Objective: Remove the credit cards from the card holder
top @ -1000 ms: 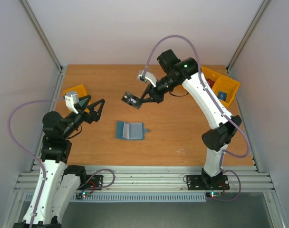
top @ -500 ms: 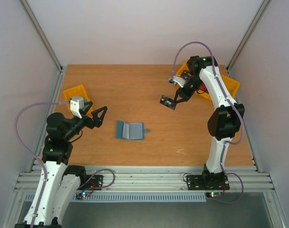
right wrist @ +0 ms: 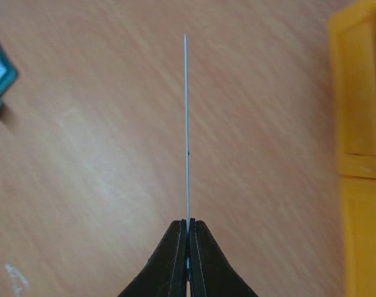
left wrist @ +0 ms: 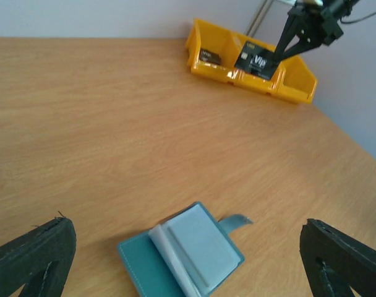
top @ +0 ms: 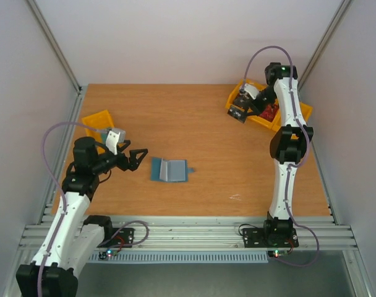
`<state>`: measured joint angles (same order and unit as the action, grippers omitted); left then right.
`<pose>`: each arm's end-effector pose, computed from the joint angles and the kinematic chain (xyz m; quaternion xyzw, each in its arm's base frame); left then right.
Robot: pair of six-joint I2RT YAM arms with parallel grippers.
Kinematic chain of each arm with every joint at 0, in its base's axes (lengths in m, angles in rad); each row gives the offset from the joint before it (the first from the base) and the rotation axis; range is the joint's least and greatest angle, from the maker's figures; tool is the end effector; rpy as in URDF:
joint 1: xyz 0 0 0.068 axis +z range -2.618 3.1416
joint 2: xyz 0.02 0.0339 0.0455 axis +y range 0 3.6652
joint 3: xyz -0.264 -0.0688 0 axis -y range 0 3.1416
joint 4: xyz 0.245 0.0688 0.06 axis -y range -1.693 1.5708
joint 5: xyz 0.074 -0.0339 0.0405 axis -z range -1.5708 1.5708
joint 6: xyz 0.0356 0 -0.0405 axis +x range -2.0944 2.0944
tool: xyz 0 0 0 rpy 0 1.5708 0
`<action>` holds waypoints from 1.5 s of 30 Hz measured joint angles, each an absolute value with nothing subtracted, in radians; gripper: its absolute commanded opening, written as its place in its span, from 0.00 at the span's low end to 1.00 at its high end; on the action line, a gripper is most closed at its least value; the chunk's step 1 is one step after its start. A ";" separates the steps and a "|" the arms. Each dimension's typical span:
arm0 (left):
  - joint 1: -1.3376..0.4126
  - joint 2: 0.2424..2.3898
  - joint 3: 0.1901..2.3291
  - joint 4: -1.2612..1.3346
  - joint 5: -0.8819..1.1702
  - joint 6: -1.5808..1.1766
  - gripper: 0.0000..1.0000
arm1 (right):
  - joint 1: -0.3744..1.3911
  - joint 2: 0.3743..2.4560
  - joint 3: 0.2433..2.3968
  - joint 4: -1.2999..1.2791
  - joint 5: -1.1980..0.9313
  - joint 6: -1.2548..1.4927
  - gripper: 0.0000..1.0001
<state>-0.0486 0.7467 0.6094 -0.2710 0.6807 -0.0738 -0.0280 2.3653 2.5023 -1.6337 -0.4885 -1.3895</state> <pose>0.1692 -0.0307 0.2784 0.1733 0.7901 -0.3101 0.4995 0.4510 0.0041 0.2862 -0.6172 0.7479 0.1601 0.1846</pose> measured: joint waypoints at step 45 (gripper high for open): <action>-0.049 0.936 0.638 -0.274 0.642 0.060 0.99 | -0.099 2.614 2.627 -1.044 -0.330 -1.459 0.01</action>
